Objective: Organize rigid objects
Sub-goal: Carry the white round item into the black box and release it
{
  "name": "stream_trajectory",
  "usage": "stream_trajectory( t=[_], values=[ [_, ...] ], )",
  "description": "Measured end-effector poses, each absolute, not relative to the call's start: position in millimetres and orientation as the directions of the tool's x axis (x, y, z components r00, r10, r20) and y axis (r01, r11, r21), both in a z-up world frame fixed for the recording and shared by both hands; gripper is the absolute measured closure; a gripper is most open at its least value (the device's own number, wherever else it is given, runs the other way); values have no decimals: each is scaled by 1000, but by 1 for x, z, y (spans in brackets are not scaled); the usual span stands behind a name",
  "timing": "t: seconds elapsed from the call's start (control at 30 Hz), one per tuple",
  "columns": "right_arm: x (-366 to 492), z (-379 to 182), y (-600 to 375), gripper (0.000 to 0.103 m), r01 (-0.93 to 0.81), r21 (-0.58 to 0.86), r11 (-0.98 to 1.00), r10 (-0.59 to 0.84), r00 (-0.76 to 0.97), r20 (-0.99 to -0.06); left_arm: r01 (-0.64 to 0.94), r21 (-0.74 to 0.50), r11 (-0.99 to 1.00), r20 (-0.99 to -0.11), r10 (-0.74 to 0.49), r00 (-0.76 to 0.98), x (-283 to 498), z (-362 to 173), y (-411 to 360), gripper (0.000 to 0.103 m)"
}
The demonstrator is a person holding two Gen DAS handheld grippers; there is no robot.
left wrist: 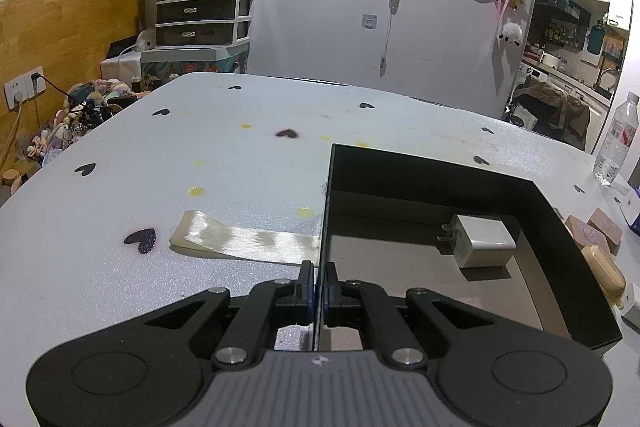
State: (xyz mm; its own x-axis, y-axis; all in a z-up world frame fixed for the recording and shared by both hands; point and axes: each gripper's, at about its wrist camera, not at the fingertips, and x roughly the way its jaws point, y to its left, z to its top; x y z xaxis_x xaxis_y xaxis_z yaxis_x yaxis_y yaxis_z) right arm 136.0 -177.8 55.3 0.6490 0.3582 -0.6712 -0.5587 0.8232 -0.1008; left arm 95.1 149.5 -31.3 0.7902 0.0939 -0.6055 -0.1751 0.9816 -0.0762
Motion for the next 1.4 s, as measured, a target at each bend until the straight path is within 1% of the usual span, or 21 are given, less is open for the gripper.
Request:
stream_trajectory(
  t=[0.1,0.17,0.27,0.37,0.53,0.73,1.0,1.07,1.23,1.4],
  values=[
    [141,61,-156,74,-583,-31,812,444,652,-615,-175,-77,982,-606,94,790,95,-32,149,100],
    [145,61,-140,74,-603,20,797,493,632,-598,-175,-76,982,-605,94,791,95,-32,150,100],
    [157,52,-112,74,-627,69,776,531,592,-607,-174,-77,982,-606,93,790,95,-32,150,100],
    [169,41,-81,74,-638,88,765,546,568,-616,-174,-80,981,-606,91,790,95,-33,149,100],
    [193,22,-52,74,-613,120,781,548,579,-603,-172,-84,982,-607,86,790,95,-33,149,99],
    [209,3,-27,74,-615,176,769,563,520,-642,-167,-94,982,-606,76,791,94,-33,151,99],
    [199,-11,-6,73,-661,165,733,576,473,-666,-167,-94,981,-607,77,791,94,-33,151,99],
    [196,-13,-8,69,-678,169,716,586,451,-674,-167,-94,981,-607,76,791,95,-33,152,99],
    [187,-14,-18,68,-692,137,709,561,435,-705,-167,-94,982,-607,77,791,94,-33,152,99],
    [182,-12,-28,65,-696,136,705,561,429,-708,-167,-93,982,-607,78,791,94,-33,151,99]
  ],
)
